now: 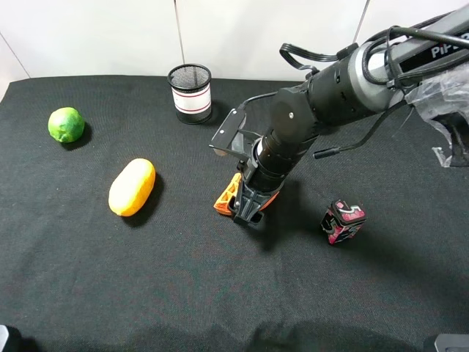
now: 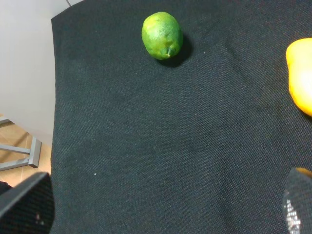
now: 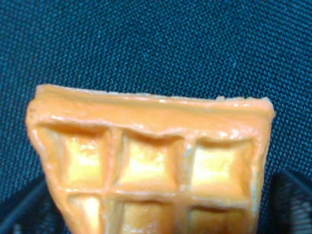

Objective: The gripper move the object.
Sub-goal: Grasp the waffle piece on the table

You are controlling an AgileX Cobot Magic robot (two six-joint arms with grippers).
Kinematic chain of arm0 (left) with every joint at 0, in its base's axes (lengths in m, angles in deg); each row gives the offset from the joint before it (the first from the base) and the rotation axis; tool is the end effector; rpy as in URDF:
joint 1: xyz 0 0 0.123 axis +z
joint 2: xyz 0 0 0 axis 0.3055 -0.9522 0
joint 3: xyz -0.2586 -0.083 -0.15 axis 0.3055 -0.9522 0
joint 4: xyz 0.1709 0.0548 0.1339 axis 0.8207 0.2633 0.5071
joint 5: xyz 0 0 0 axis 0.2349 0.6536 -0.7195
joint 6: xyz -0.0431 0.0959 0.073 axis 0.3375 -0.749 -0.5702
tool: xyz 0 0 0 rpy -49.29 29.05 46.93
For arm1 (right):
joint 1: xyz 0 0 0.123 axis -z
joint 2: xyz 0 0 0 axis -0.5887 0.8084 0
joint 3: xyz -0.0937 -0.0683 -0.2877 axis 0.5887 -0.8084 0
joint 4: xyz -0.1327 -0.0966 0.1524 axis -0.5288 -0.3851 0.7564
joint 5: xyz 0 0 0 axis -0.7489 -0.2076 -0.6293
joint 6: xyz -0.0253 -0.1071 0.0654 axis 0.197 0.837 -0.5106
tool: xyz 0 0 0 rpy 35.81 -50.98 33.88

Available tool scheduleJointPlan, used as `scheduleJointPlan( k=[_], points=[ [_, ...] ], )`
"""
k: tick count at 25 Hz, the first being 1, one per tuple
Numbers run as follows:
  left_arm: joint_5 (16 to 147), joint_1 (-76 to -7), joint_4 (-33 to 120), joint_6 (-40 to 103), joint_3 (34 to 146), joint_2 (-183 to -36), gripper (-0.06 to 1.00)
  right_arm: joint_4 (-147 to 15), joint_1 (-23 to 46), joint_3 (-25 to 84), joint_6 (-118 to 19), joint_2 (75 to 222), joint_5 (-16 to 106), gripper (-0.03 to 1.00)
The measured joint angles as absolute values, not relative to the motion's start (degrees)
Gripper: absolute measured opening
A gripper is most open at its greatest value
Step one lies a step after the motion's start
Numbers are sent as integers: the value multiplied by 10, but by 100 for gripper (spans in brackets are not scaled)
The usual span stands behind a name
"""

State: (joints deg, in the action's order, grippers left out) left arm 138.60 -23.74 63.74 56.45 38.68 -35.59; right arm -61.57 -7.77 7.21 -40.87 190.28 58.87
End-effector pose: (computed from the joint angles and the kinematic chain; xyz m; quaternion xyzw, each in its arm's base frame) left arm -0.0212 0.0161 0.2447 0.1059 0.8450 0.0745 0.5189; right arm 0.2479 0.2533 0.1012 -0.5280 0.8380 0.0688 0.1193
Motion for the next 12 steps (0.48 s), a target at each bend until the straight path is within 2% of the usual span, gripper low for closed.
scheduleJointPlan(
  k=[3,12],
  points=[
    [1386,-237,637,565,387,-356,99,-616,-78,72,-409,1903,589,51],
    [1386,-237,637,565,387,-356,99,-616,-78,72,-409,1900,589,51]
  ],
)
